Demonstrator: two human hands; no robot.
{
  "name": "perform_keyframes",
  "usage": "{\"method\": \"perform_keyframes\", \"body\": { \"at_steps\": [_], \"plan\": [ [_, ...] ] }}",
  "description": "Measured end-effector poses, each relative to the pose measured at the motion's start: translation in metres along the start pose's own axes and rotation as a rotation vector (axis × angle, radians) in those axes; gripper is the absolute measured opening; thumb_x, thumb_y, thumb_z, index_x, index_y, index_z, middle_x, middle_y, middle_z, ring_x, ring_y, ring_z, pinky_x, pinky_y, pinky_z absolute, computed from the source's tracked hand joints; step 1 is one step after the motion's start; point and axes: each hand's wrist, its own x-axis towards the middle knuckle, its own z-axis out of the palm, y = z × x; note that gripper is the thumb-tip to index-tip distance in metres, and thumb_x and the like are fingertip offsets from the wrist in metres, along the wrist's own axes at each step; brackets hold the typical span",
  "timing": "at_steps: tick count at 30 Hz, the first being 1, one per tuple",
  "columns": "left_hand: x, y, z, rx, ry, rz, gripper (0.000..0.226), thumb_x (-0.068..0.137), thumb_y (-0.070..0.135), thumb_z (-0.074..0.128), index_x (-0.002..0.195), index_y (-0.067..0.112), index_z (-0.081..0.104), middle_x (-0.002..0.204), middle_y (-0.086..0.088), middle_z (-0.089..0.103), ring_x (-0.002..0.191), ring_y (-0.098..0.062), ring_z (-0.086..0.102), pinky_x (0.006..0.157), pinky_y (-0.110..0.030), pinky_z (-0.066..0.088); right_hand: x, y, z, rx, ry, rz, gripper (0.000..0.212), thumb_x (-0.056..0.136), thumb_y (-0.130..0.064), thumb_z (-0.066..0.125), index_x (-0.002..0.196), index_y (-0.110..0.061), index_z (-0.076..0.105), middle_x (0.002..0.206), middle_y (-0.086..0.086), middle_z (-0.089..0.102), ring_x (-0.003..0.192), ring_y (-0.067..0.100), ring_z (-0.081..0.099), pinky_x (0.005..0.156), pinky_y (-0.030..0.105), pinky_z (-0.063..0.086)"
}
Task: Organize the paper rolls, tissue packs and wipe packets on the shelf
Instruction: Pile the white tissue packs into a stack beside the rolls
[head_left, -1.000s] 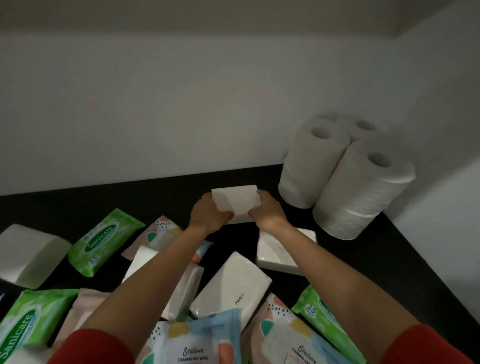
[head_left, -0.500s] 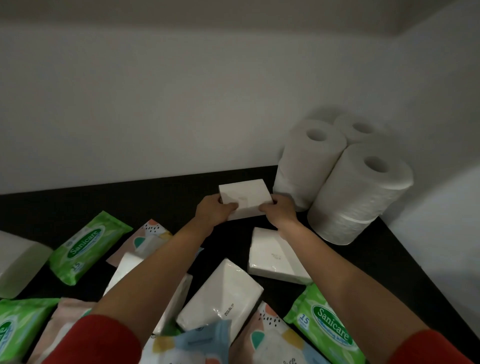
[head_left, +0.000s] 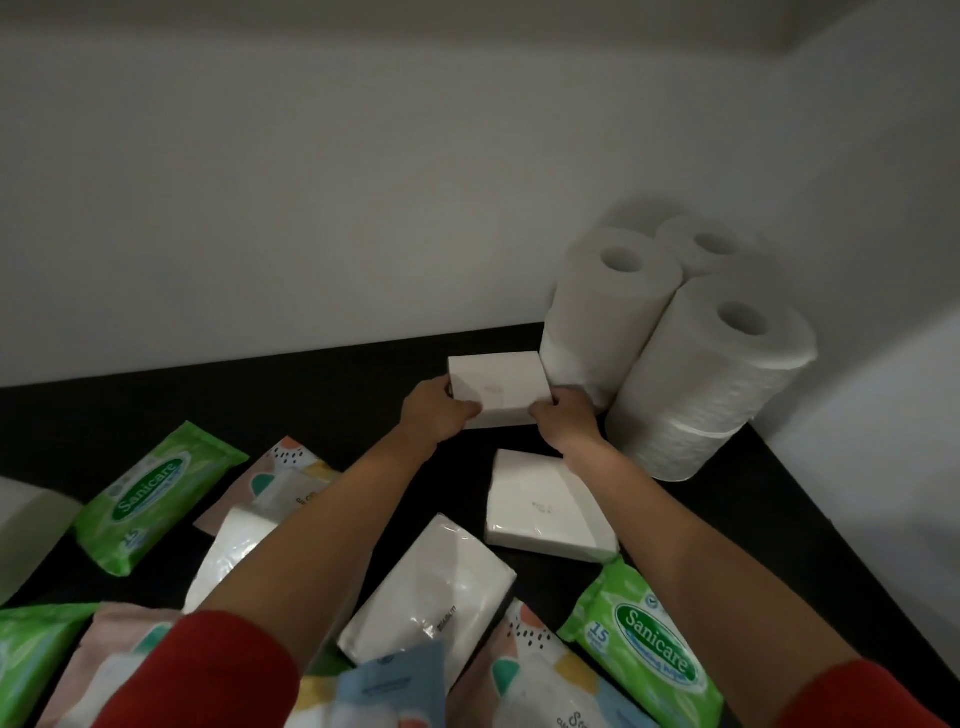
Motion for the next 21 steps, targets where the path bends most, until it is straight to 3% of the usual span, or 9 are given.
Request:
{"method": "perform_keyframes", "body": {
  "at_steps": [10, 18, 21],
  "plan": [
    [0.0022, -0.0027, 0.0026, 0.015, 0.030, 0.001, 0.055, 0.087, 0.019, 0.066, 0.137, 0.009, 0.046, 0.132, -0.011, 0.055, 0.118, -0.025, 0.053, 0.101, -0.036, 0.045, 0.0021, -0.0002, -0.0032, -0.022, 0.016, -0.048, 0.026, 0.093, -0.009, 0.054, 0.113, 0.003, 0.064, 0.114, 0.018, 0.065, 0.106, 0.031, 0.060, 0.076, 0.022, 0.038],
    [0.0032, -0.0025, 0.0004, 0.045, 0.009, -0.017, 0.059, 0.087, 0.020, 0.066, 0.140, 0.010, 0.042, 0.135, -0.012, 0.052, 0.120, -0.026, 0.052, 0.102, -0.038, 0.045, 0.0004, 0.0008, -0.0060, -0.083, 0.049, -0.046, 0.027, 0.093, -0.019, 0.057, 0.102, 0.005, 0.067, 0.102, 0.020, 0.068, 0.096, 0.031, 0.063, 0.070, 0.024, 0.039],
    [0.0006, -0.0034, -0.0001, 0.056, 0.015, -0.016, 0.063, 0.085, 0.021, 0.067, 0.141, 0.010, 0.039, 0.136, -0.012, 0.051, 0.120, -0.026, 0.052, 0.102, -0.039, 0.045, -0.0003, 0.0000, -0.0084, -0.143, 0.028, -0.049, 0.032, 0.094, -0.023, 0.056, 0.101, 0.006, 0.068, 0.092, 0.019, 0.067, 0.084, 0.028, 0.062, 0.062, 0.022, 0.040]
  ]
}}
